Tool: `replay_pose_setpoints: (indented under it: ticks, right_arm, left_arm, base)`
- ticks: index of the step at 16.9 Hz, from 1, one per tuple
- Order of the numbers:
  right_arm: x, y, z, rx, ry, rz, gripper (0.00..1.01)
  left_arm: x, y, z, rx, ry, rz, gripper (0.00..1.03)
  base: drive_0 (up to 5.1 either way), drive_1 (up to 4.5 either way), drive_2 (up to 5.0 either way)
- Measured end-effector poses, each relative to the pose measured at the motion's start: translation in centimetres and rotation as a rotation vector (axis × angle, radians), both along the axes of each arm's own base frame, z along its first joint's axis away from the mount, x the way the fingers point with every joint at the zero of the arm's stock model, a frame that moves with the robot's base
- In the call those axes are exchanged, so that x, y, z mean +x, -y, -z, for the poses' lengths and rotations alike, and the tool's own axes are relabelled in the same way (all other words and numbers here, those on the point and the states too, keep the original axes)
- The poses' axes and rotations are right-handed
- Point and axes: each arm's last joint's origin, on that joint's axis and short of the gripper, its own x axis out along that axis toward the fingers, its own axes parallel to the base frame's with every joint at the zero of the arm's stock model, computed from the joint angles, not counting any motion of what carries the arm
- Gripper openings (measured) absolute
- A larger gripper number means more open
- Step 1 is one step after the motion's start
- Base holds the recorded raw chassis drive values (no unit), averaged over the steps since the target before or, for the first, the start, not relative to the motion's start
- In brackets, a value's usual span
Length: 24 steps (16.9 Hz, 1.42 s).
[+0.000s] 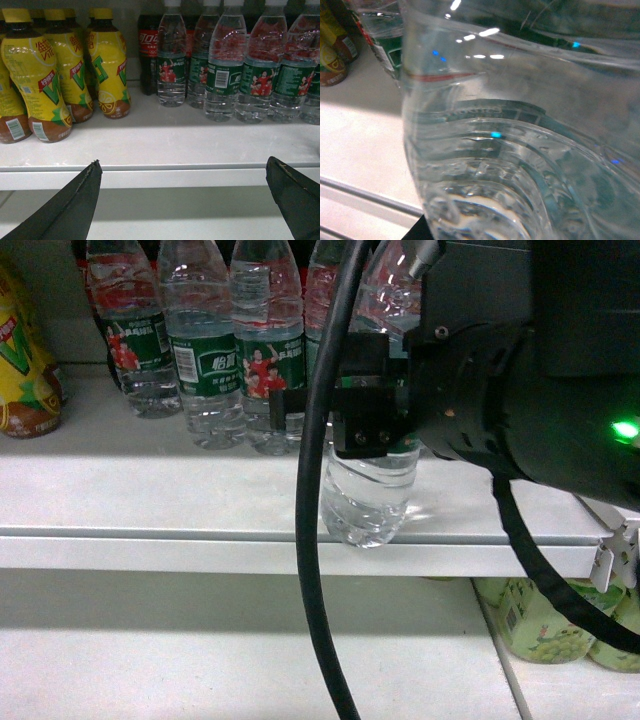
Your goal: Move water from second to third shelf
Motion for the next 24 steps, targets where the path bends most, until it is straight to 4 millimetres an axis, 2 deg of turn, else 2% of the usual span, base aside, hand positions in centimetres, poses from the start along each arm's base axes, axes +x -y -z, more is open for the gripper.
replay_pose_setpoints:
  ticks: [3, 8, 14, 17, 19, 24]
  right_arm:
    - [-2.8, 2.7, -0.5, -0.009, 0.042, -0.006, 0.4]
    - [-5.5, 9.4, -0.7, -0.054, 0.103, 0.098, 0.4]
    - [-11.3, 14.6, -2.5, -0.005, 0.161, 0.165, 0.4]
    - [-13.3, 16.0, -3.5, -0.013, 0.204, 0.224, 0.4]
    - [-13.8, 16.6, -3.9, -0.026, 0.228, 0.249, 0.4]
    - [-14.9, 17.8, -3.1, -0.055, 0.204, 0.32, 0.4]
  left_arm:
    - [0.0, 0.0, 0.0, 0.0, 0.0, 0.0, 0.98]
    - [0.0, 0.0, 0.0, 0.0, 0.0, 0.0, 0.98]
    - [0.0, 0.0, 0.0, 0.0, 0.0, 0.0, 0.98]
    - [0.0, 0.0, 0.0, 0.0, 0.0, 0.0, 0.98]
    - [0.0, 0.0, 0.0, 0.0, 0.0, 0.0, 0.98]
    - [0.0, 0.0, 0.0, 0.0, 0.0, 0.0, 0.98]
  base:
    - [0.0, 0.0, 0.0]
    - [0.0, 0.0, 0.0]
    - [0.0, 0.0, 0.0]
    - [0.0, 0.0, 0.0]
    - [0.0, 0.0, 0.0]
    - [0.0, 0.0, 0.0]
